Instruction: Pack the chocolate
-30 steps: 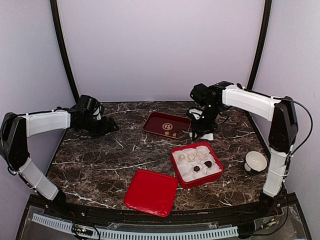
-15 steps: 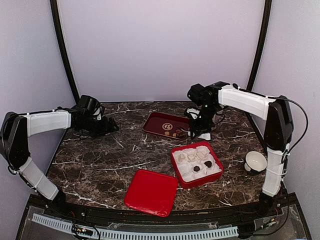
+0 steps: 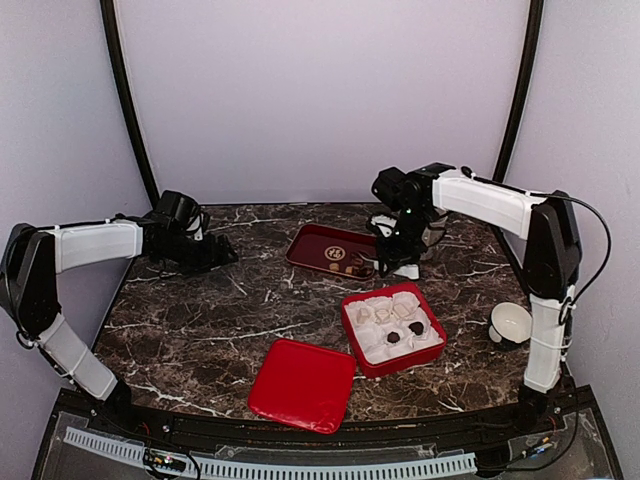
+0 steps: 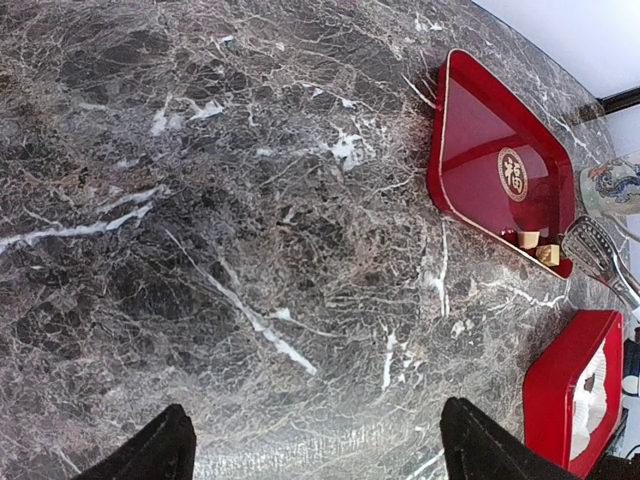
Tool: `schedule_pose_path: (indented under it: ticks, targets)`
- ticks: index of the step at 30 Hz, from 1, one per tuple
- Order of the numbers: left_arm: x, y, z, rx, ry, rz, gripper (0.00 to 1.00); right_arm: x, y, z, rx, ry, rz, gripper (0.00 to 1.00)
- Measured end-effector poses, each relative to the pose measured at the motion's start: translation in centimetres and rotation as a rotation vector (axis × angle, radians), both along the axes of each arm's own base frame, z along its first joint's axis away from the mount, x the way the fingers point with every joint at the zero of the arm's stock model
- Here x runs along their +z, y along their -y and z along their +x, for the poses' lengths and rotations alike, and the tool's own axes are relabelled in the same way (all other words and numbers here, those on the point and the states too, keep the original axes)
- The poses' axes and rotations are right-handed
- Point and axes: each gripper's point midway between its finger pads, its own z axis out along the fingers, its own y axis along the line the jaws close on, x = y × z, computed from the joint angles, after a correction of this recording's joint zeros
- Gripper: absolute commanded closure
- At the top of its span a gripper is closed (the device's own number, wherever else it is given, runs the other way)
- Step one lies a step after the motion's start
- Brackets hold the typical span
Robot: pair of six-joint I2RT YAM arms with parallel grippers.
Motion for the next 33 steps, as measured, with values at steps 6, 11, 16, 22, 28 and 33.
schedule_pose_path:
  ticks: [6, 11, 16, 22, 28, 33]
  targets:
    - [0.0, 0.0, 0.0, -0.001, 0.001, 0.001, 0.13, -0.4, -0.1, 1.6, -0.005, 0.016, -0.014, 0.71]
    - [0.0, 0.0, 0.0, 0.0, 0.002, 0.004, 0.13, -1.0, 0.7, 2.8, -0.018, 0.019, -0.036, 0.71]
    - [0.0, -0.1, 0.0, 0.0, 0.002, 0.005, 0.13, -0.1, 1.2, 5.0, -0.049, 0.056, -0.027, 0.68]
    - [0.0, -0.1, 0.0, 0.0, 0.002, 0.005, 0.13, 1.4, 1.1, 6.4, -0.063, 0.099, 0.002, 0.66]
    - [0.0, -0.1, 0.0, 0.0, 0.002, 0.005, 0.13, 0.8, 1.3, 5.9, -0.059, 0.079, -0.006, 0.65]
    - [0.0, -0.1, 0.0, 0.0, 0.002, 0.005, 0.13, -0.5, 2.1, 4.3, -0.057, 0.027, -0.03, 0.64]
